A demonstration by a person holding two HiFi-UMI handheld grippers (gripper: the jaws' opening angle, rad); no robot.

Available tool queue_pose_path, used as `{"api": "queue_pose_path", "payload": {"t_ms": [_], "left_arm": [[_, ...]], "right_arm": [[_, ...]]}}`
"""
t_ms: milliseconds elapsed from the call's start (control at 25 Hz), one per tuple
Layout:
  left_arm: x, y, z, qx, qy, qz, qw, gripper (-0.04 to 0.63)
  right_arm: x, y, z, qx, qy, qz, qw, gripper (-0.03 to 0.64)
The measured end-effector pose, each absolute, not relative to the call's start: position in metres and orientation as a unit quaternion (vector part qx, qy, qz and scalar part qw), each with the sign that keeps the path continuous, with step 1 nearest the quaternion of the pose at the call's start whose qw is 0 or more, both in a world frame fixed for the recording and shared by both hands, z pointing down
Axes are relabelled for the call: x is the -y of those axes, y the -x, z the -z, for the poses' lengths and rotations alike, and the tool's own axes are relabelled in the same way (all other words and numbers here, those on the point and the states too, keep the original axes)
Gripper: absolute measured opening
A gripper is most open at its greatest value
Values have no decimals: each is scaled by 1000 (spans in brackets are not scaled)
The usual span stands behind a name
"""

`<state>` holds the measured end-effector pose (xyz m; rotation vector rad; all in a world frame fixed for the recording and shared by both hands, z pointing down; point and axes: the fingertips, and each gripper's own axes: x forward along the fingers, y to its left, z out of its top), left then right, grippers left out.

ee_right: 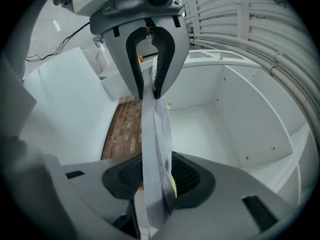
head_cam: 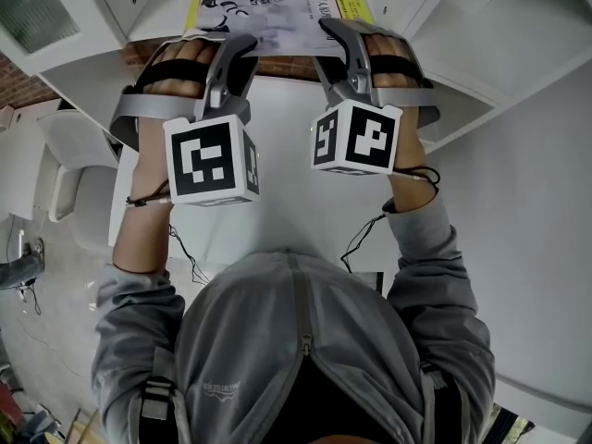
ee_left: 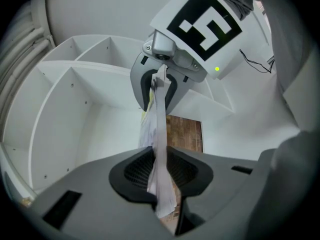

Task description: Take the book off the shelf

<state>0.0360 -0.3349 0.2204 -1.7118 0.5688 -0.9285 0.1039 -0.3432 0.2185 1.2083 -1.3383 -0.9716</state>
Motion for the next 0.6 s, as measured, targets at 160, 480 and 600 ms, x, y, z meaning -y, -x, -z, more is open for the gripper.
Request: {"api": "queue_pose_path", "payload": {"t_ms": [160,480,600], "left_arm": [[334,-33,-217,-244,707,389,537,98],[339,-35,-221,-280,668,375,579,315],[339,-36,-228,-298,647,375,593,342]], "right_arm": [[337,-99,-216,548,-503,416,523,97],[320,-91,-220,541,-499,428,524,84],[309,-89,-228,540,-500,427,524,84]]}}
